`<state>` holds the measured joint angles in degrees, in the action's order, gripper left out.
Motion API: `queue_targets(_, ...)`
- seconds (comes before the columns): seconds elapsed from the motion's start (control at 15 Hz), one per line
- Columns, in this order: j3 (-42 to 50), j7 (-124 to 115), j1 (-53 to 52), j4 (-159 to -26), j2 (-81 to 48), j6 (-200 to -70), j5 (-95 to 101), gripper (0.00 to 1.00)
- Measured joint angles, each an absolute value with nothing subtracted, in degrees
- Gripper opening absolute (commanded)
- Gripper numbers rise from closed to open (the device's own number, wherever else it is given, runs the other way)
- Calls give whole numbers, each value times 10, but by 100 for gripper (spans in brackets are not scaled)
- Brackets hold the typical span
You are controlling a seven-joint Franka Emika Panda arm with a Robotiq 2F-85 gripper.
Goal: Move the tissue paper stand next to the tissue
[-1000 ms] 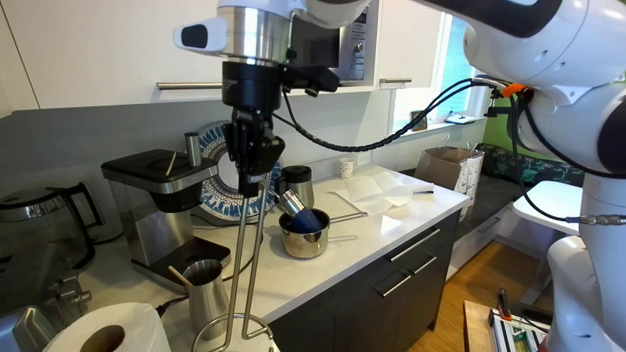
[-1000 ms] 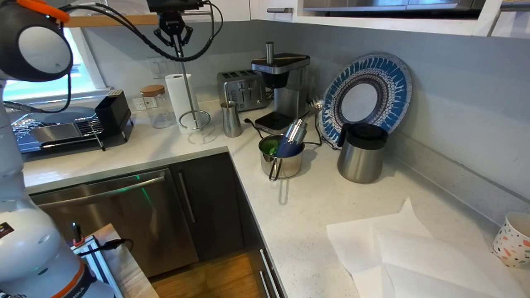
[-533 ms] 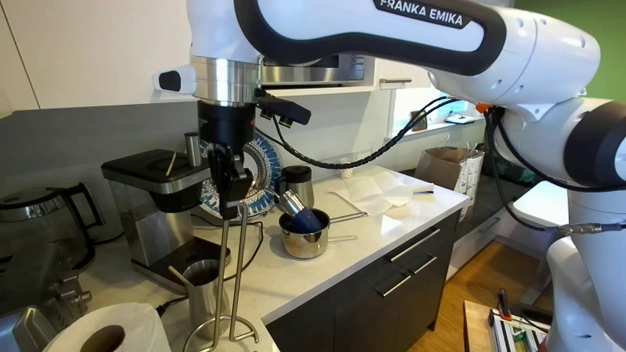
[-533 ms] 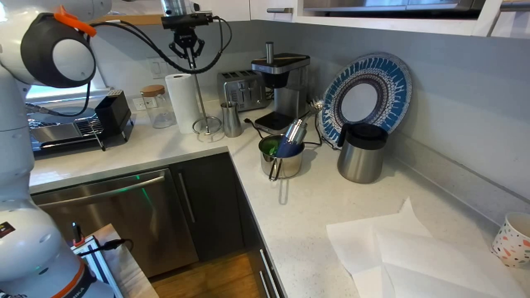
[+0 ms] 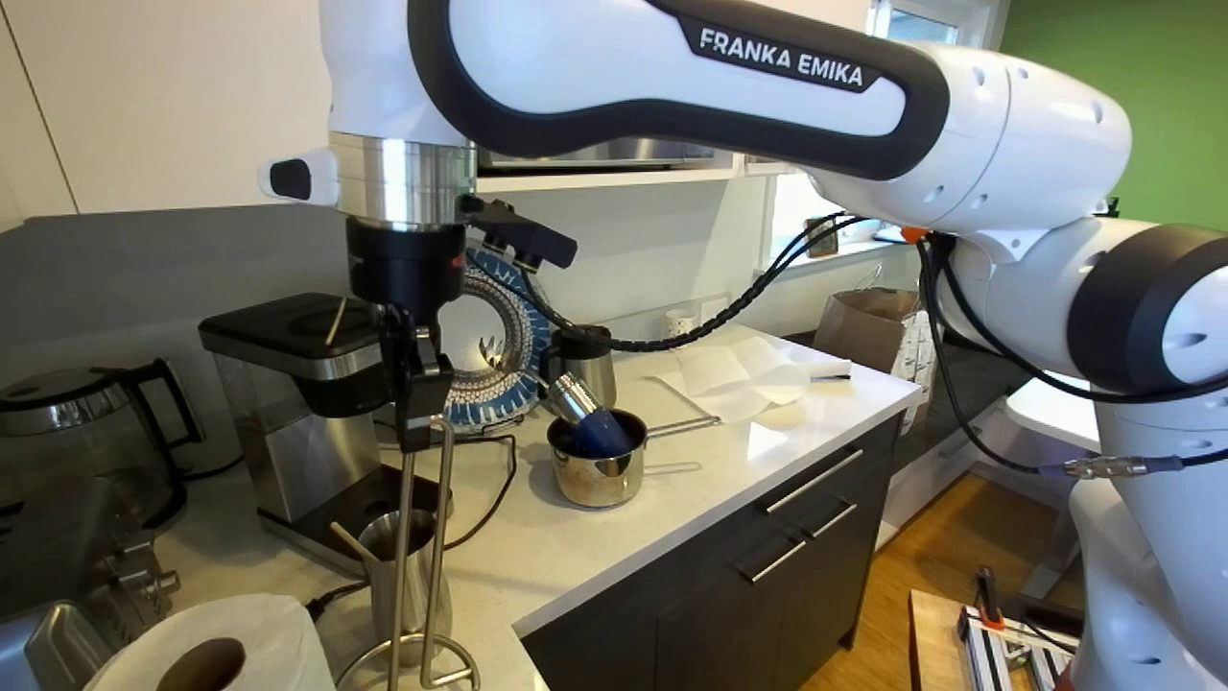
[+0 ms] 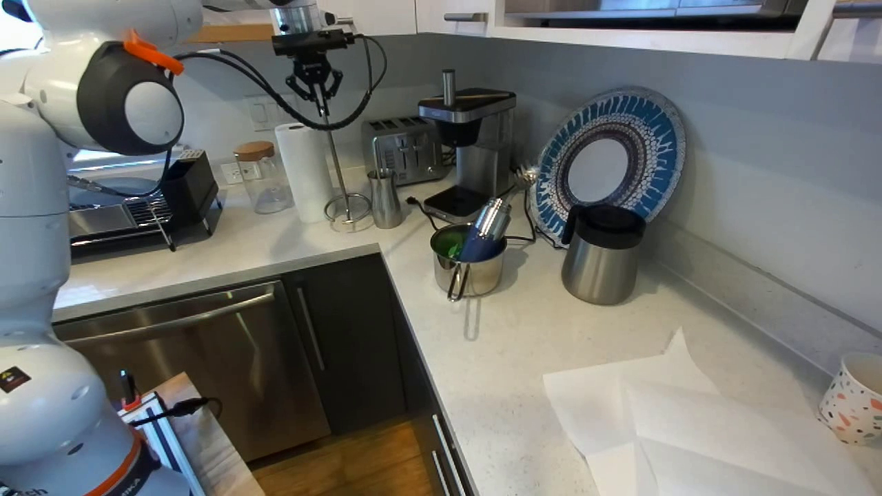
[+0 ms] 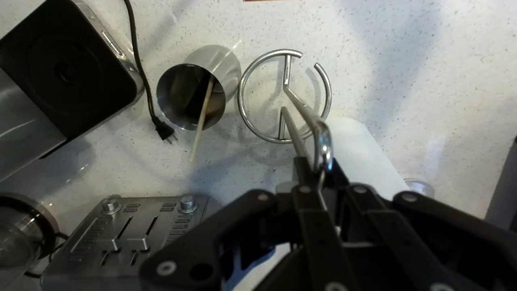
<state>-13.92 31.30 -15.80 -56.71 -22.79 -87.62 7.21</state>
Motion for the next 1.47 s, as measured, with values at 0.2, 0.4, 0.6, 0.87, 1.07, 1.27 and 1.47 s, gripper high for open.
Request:
queue_targets(0.2,-139,307,-164,-553,-248,-885,81,3)
queue_targets(0.4,-139,307,-168,-546,-266,-902,82,3)
queue_targets(0.6,-139,307,-169,-540,-282,-910,82,3)
queue_targets(0.87,-139,308,-171,-529,-291,-912,82,27)
queue_targets(1.07,-139,311,-173,-521,-296,-912,82,51)
queue_targets(1.27,-139,318,-177,-510,-298,-912,84,73)
queue_targets(1.47,-139,318,-179,-501,-298,-912,84,95)
